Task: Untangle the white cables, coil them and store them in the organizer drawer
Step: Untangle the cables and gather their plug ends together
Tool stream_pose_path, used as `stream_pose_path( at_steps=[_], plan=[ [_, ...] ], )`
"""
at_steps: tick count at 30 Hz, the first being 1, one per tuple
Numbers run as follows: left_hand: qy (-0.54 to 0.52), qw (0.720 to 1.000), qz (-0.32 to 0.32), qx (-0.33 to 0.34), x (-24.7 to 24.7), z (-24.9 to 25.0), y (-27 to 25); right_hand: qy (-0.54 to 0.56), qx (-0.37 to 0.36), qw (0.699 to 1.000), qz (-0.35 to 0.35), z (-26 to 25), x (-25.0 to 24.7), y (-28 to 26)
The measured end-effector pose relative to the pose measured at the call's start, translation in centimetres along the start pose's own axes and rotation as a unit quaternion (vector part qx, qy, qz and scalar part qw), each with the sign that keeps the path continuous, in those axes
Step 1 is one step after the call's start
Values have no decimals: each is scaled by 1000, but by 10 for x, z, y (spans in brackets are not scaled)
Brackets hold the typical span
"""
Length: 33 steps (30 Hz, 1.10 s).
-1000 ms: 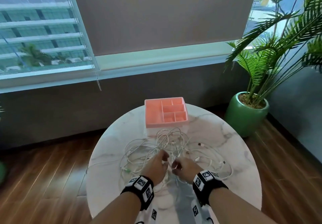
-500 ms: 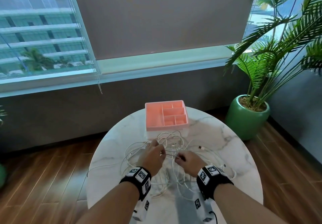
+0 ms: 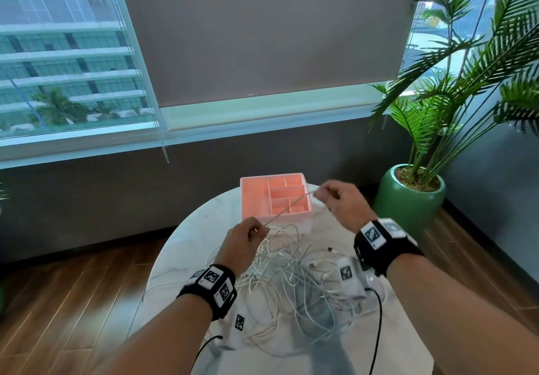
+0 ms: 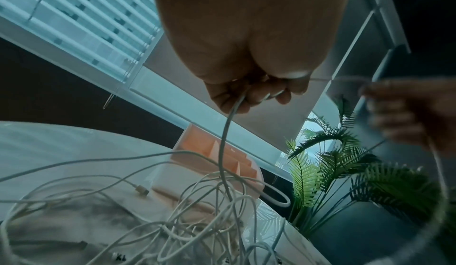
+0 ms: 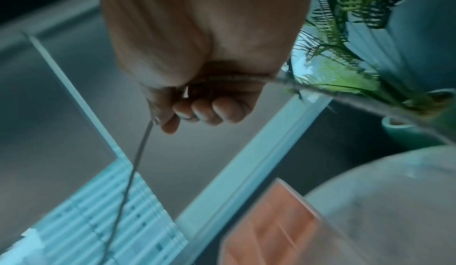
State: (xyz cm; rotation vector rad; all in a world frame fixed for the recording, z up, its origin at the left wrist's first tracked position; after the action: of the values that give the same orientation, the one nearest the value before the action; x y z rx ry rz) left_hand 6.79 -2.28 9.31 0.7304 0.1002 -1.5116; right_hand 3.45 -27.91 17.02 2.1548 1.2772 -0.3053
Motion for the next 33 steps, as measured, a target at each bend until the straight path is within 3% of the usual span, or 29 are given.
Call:
stream_pose_path(
  at_steps=[4,7,11,15,20,25,29,33],
  plan=[
    [12,998,-64,1,5,2,0,32,-88,995,22,-77,-25,29],
    [13,996,-86,-31,9,3,3,81,-102,991,43,-107,-36,39],
    [-49,994,-12,-101,-4,13,29,73,-91,992,41,-102,-36,37],
    [-215,963,67,-150,-37,72,68,25,-15,999,-23,-64,-16,22],
    [-310,942,91,-91,-60,156,98,35,33,993,-106,-45,30,-3],
    [-406,912,42,-47,-61,203,96,71,38,992,-97,-63,57,-2],
    [-312,949,49,28,-45,170,91,171,60,982,-46,-93,40,14],
    [-230,972,-36,-42,-22,123,73,255,22,967,-5,-135,8,33]
  ],
)
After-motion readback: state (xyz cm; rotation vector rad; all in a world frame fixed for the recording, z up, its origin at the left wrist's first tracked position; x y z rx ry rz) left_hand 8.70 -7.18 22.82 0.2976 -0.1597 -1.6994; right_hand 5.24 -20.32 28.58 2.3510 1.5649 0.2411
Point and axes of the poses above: each hand's wrist, its own y-axis towards the middle knuckle, its own x-axis out of the palm, z = x × y, the point moved 2 cm from there along y, towards the middle knuckle, and after that the axes turned 15 degrees about z, right-handed, at the moved point
